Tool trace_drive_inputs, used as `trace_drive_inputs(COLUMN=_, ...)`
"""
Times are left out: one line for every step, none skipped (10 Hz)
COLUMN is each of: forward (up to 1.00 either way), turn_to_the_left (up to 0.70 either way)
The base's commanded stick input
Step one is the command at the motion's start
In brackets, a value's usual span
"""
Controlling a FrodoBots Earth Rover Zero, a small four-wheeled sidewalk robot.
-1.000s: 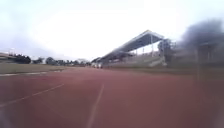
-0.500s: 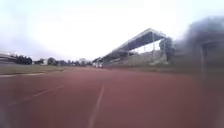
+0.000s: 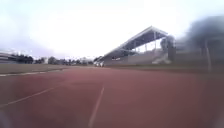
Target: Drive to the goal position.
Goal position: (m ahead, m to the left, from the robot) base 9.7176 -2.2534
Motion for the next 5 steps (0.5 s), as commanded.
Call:
trace_drive_inputs(forward=0.70, turn_to_the_left=0.00)
trace_drive_inputs(forward=0.70, turn_to_the_left=0.00)
trace_drive_inputs(forward=0.70, turn_to_the_left=0.00)
trace_drive_inputs(forward=0.70, turn_to_the_left=0.00)
trace_drive_inputs(forward=0.70, turn_to_the_left=0.00)
